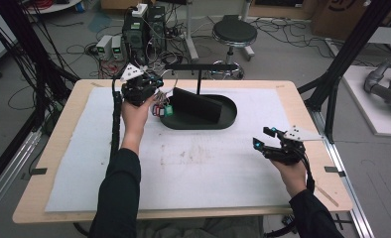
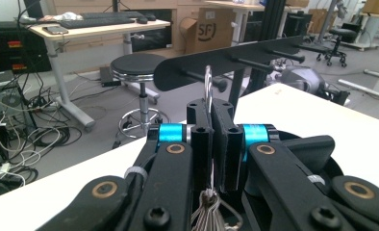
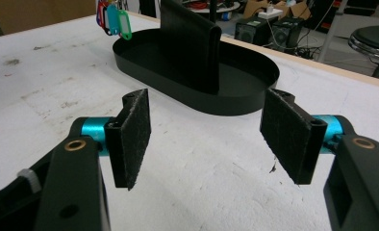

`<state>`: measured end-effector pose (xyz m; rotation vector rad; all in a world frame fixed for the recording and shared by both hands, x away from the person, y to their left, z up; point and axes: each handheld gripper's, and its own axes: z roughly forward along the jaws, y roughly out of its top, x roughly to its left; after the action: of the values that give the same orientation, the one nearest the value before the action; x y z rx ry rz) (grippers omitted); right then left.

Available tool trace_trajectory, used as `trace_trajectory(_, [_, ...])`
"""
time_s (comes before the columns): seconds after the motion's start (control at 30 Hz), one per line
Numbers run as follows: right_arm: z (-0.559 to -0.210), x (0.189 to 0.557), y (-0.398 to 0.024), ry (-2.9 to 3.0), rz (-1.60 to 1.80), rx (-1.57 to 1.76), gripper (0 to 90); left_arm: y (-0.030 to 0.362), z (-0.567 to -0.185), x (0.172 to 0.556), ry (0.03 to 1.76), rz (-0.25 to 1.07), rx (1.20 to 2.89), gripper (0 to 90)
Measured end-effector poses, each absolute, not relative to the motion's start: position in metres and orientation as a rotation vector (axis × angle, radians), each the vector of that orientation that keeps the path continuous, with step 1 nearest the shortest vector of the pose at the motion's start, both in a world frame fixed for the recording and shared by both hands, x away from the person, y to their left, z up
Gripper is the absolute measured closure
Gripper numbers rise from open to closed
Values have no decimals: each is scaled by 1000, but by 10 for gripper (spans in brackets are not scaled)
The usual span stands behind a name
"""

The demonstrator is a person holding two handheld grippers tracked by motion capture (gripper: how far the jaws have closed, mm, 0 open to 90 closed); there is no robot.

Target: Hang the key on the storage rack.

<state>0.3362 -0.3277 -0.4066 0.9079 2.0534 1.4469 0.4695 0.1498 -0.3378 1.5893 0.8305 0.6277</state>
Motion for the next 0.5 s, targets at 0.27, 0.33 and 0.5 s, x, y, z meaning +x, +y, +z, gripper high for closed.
trace_trajectory(0.27, [-406, 336, -328, 2055, 1448, 915, 356, 149, -344, 472, 881, 640, 1601, 853])
trace_trajectory(0.33, [-406, 336, -328, 2056, 1446, 913, 356, 149, -345, 473, 881, 636, 1605, 853])
trace_trajectory(0.5, [-406, 336, -329, 2050, 1448, 917, 356, 150, -346, 473, 916, 640, 1592, 765])
